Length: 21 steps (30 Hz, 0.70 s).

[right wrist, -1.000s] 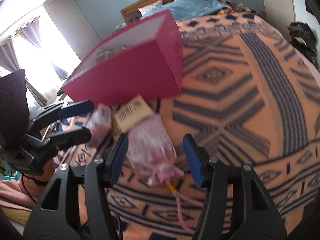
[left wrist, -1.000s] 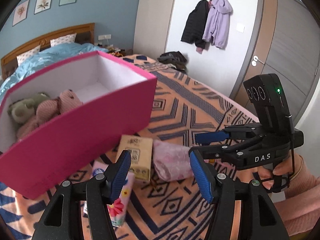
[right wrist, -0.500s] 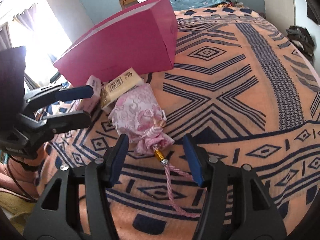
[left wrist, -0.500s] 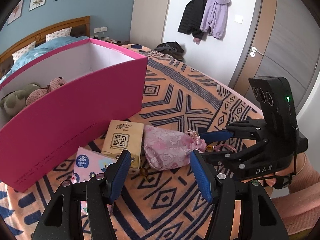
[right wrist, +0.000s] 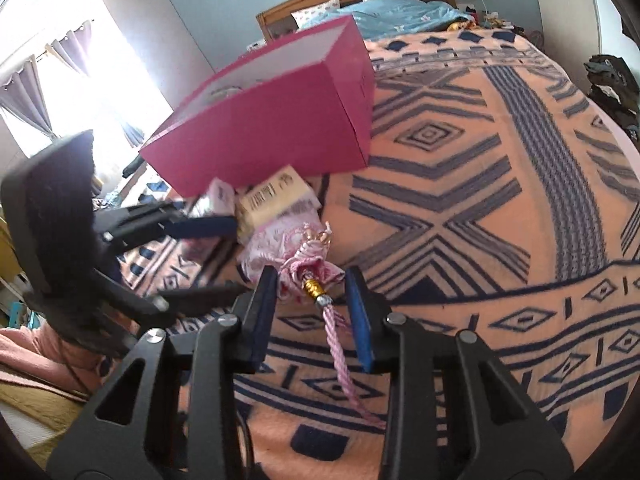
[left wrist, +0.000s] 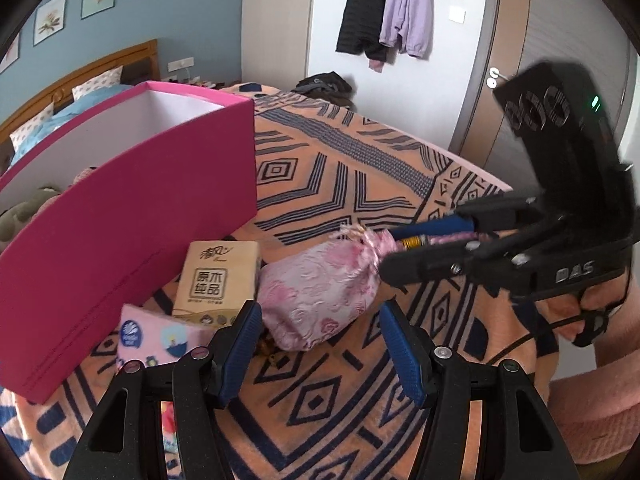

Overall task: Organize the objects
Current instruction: 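Close both grippers on the pink drawstring pouch and lift it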

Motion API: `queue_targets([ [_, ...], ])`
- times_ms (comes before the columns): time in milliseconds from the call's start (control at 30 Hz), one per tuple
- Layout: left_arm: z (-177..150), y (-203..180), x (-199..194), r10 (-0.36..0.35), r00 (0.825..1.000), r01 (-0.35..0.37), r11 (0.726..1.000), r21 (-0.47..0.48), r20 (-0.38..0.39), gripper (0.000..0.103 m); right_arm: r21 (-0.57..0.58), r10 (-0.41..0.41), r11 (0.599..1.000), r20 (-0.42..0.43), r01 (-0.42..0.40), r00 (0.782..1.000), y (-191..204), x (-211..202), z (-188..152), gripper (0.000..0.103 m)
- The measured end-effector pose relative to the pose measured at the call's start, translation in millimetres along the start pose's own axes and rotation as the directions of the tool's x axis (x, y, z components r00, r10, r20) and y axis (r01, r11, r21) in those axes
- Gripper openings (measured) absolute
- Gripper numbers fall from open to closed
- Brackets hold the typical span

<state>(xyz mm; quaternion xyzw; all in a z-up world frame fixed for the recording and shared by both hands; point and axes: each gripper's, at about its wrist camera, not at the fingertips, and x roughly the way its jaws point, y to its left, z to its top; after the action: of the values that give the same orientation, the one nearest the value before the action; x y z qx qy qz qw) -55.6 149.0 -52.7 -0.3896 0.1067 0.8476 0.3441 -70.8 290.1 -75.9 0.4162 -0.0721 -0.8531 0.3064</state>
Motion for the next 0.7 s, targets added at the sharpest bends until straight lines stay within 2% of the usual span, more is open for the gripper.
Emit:
queue_targets([
  [100, 2, -1, 8, 0.009, 1.0, -0.009, 1.0, -0.001, -0.015, 0.06, -0.012, 0.007, 1.0, 0.012, -0.007, 1.0, 6, 0, 9, 0.037],
  [200, 3, 3, 10, 0.019, 1.0, -0.019, 1.0, -0.022, -0.025, 0.043, -0.034, 0.005, 0.999, 0.025, -0.005, 1.0, 12, -2, 17, 0.039],
  [333, 3, 18, 9, -0.024, 0.999, 0.022, 0.995, -0.101, -0.026, 0.033, -0.027, 0.027, 0.999, 0.054, -0.026, 0.998, 15, -6, 26, 0.041],
  [367, 3, 23, 8, -0.036, 0.999, 0.033, 0.992, -0.122, -0.022, 0.033, -0.026, 0.034, 0.999, 0.075, -0.033, 0.997, 15, -10, 30, 0.046],
  [400, 2, 26, 7, -0.048, 0.999, 0.045, 0.989, -0.139, -0.019, 0.032, -0.028, 0.036, 0.999, 0.098, -0.034, 0.995, 15, -15, 33, 0.056],
  [433, 2, 29, 7, -0.058, 0.998, 0.055, 0.986, -0.157, -0.016, 0.032, -0.022, 0.038, 0.999, 0.144, -0.035, 0.989, 13, -24, 36, 0.064],
  [467, 2, 33, 6, -0.066, 0.998, 0.063, 0.982, -0.176, -0.013, 0.032, -0.017, 0.046, 0.999, 0.176, -0.044, 0.983, 11, -31, 37, 0.065],
  [567, 3, 45, 4, -0.092, 0.996, 0.088, 0.967, -0.237, -0.006, 0.032, 0.04, 0.084, 0.994, 0.29, -0.1, 0.953, -7, -59, 44, 0.066],
  [633, 2, 51, 3, -0.115, 0.993, 0.111, 0.957, -0.269, 0.0, 0.032, 0.096, 0.071, 0.989, 0.352, -0.111, 0.933, -24, -75, 44, 0.066],
  [700, 1, 57, 1, -0.13, 0.991, 0.126, 0.945, -0.301, 0.008, 0.032, 0.165, 0.048, 0.979, 0.382, -0.12, 0.923, -44, -84, 43, 0.066],
])
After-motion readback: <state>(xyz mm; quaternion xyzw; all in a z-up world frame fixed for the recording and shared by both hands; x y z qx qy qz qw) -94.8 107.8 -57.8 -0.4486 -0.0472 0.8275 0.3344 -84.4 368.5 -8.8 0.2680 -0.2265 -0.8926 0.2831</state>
